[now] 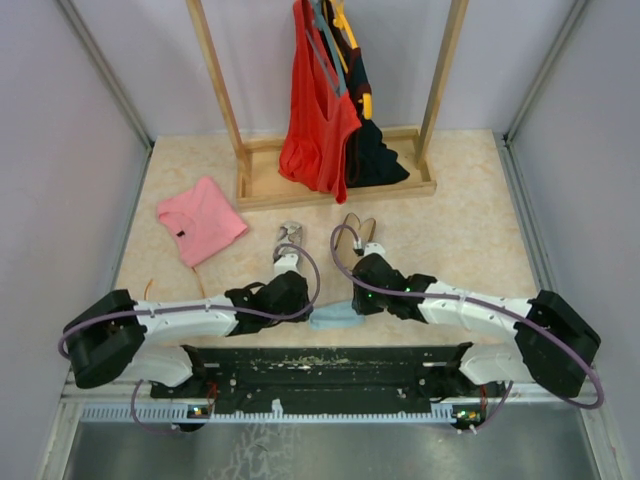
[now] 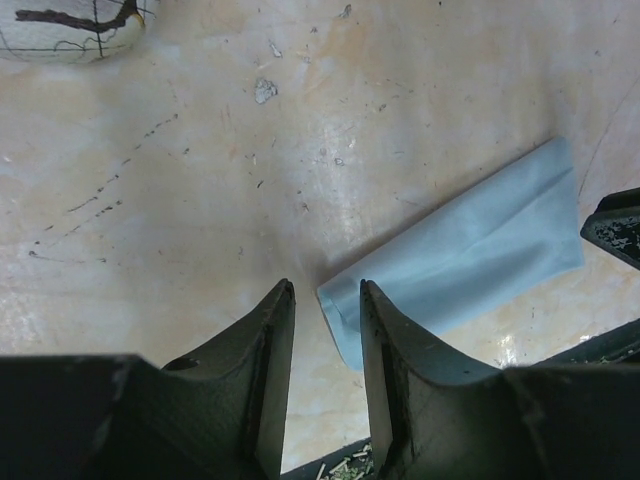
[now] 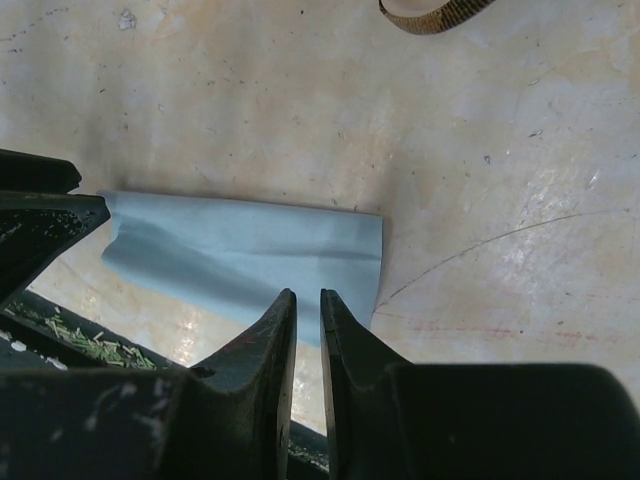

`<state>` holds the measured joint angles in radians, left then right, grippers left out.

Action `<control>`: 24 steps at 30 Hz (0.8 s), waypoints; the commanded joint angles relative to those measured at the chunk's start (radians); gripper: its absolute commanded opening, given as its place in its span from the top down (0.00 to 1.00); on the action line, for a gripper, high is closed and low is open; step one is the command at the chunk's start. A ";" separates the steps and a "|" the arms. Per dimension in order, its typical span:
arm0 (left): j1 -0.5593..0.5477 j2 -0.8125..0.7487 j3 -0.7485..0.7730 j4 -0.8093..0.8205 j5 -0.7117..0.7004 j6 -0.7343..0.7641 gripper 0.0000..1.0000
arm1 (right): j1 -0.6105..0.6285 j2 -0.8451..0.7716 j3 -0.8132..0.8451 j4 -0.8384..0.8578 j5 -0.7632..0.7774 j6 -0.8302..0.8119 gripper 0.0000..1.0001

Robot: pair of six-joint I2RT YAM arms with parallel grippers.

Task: Organize the sunglasses
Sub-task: Fold the glasses cleaning cloth at the center of the board.

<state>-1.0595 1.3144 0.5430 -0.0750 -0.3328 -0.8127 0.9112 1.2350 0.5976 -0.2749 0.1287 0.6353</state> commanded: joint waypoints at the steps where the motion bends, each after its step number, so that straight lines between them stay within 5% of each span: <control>1: 0.006 0.028 0.012 0.046 0.040 0.019 0.62 | -0.007 0.018 0.044 0.054 -0.005 -0.007 0.84; 9: 0.014 0.051 0.002 0.078 0.053 0.023 0.65 | -0.014 0.053 0.033 0.089 -0.025 0.003 0.85; 16: 0.032 0.091 -0.010 0.112 0.081 0.022 0.92 | -0.020 0.100 0.024 0.100 0.003 0.022 0.87; 24: 0.047 0.127 -0.001 0.138 0.087 0.053 1.00 | -0.021 0.153 0.023 0.111 0.053 0.037 0.92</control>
<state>-1.0264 1.4170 0.5423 0.0460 -0.2588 -0.7937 0.8982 1.3655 0.5980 -0.2119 0.1375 0.6586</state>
